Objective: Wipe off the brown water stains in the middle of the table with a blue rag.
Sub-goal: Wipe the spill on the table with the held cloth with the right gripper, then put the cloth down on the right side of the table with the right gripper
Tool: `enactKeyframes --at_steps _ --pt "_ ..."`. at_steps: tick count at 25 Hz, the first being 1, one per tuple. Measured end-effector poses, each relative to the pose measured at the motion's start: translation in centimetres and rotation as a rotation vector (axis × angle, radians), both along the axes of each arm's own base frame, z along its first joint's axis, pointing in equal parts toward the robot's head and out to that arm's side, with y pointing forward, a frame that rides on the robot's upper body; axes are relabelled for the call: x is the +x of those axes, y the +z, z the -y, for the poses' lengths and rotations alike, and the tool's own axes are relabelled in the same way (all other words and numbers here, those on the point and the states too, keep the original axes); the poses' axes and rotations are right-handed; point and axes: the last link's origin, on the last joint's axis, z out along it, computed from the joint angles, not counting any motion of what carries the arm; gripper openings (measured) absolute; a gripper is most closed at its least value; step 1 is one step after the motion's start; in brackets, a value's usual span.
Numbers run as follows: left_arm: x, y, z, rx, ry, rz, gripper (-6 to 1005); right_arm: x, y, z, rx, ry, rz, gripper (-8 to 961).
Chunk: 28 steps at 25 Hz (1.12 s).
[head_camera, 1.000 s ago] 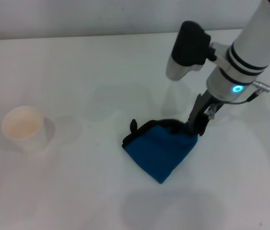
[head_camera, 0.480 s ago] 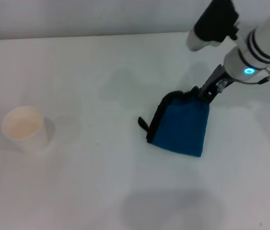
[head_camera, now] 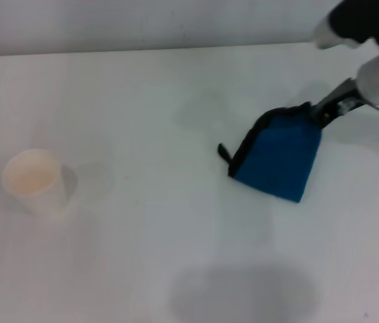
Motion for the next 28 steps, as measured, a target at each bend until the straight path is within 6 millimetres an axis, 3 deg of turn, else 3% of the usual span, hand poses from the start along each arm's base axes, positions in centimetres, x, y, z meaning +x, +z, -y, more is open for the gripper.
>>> enactKeyframes --at_steps 5,11,28 --pt "-0.1 -0.1 -0.5 -0.012 0.013 -0.003 875 1.4 2.2 1.1 0.116 0.04 -0.021 40" --pt "0.1 -0.1 -1.0 -0.014 0.008 -0.006 875 3.0 3.2 2.3 0.181 0.059 -0.097 40" --pt "0.3 -0.1 -1.2 -0.018 0.0 -0.011 875 8.0 4.3 4.3 0.361 0.06 -0.12 42"
